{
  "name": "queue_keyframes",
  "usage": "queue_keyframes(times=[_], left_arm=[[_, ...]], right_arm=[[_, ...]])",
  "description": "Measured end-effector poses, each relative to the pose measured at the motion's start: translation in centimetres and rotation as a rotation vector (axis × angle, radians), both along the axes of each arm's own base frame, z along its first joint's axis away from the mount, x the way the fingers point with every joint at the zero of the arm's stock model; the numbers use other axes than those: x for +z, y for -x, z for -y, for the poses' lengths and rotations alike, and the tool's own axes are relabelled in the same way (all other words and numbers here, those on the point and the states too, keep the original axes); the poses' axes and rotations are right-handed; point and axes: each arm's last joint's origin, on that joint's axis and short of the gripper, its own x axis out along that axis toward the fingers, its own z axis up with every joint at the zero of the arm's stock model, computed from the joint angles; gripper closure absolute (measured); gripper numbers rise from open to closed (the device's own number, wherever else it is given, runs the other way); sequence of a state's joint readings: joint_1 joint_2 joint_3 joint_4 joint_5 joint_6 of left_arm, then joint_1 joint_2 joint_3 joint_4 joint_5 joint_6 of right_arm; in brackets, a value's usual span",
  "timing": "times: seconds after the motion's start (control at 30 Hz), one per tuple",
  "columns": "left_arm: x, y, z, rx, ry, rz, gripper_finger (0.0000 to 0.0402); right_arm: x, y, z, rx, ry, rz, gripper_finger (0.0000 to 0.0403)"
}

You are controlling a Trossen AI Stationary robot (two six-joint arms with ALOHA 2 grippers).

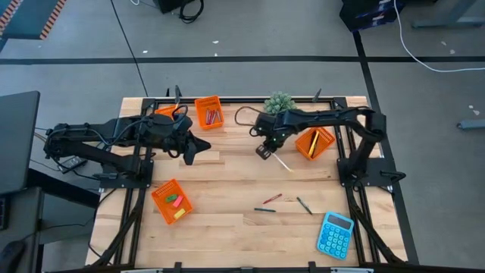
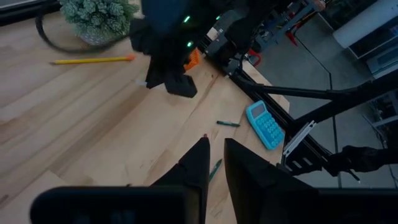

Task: Sort crayons/erasers/pens/pencils in bins
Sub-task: Put the white pencil into the top left orange bin

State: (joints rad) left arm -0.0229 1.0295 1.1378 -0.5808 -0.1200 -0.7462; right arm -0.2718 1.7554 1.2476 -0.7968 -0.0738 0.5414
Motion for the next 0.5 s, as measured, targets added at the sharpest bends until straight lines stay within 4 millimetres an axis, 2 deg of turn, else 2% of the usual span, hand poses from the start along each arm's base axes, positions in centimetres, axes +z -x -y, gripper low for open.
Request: queue_keyframes(times=[0.3, 0.4, 0.5], left_arm=[[-0.2, -0.3, -0.1, 0.040, -0.023, -0.010, 0.0349], [-0.2, -0.3, -0.3, 0.097, -0.052, -0.007, 0.0349], [-0.5, -0.7, -0.5, 0.167, -0.091, -0.025, 0.0347]], right_arm=[[7.0, -0.7, 0.3, -0.202, 0.075, 0.499, 0.0362], [8.6, -0.7, 0.5, -0.257, 0.142, 0.610, 0.0362], [9.2, -0.6, 0.7, -0.294, 0.183, 0.649, 0.0362]])
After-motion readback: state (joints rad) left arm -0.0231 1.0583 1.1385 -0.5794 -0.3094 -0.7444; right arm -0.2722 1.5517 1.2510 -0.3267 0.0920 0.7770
